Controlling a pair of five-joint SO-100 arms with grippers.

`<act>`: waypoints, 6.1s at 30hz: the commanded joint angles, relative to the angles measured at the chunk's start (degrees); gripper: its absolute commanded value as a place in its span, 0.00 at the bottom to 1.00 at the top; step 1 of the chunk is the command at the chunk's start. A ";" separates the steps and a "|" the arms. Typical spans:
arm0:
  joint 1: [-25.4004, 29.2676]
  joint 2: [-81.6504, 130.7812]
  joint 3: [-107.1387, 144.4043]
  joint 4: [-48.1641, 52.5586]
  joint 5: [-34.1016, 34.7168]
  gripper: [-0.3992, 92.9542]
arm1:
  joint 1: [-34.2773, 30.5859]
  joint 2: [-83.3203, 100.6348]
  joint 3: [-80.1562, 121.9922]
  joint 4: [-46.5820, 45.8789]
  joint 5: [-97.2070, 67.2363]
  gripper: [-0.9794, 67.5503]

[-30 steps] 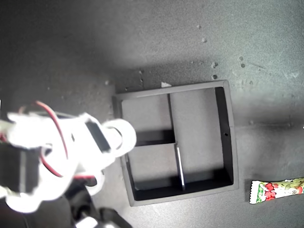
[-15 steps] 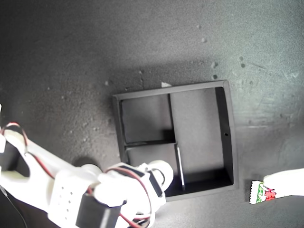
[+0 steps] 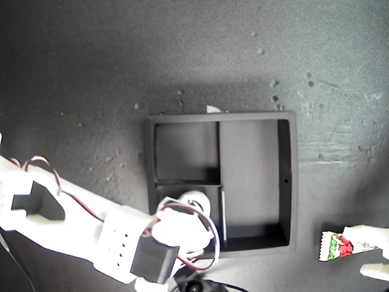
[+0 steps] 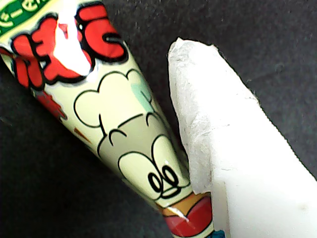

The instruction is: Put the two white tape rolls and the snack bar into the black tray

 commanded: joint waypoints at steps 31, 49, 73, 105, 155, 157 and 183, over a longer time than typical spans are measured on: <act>15.73 83.50 96.50 -20.39 -30.32 0.18 | 12.04 1.05 -13.01 24.61 38.76 0.01; 21.80 62.23 101.51 -42.89 -30.15 0.19 | 35.86 0.09 -30.76 17.23 -38.50 0.01; 3.78 68.91 94.39 -27.77 -20.48 0.00 | 37.27 -32.52 -75.67 45.53 -75.85 0.01; -10.11 21.09 24.96 0.97 -1.23 0.00 | 39.73 -57.66 -118.74 69.61 -77.87 0.54; -5.71 167.87 183.08 -29.36 -24.79 0.02 | 44.38 74.27 42.10 45.44 -37.53 0.01; -7.65 167.87 183.08 -29.27 -21.62 0.03 | 45.18 74.44 42.10 45.44 -46.32 0.01; -8.96 167.96 183.08 -24.52 -17.58 0.03 | 44.30 74.62 42.10 45.35 -47.02 0.01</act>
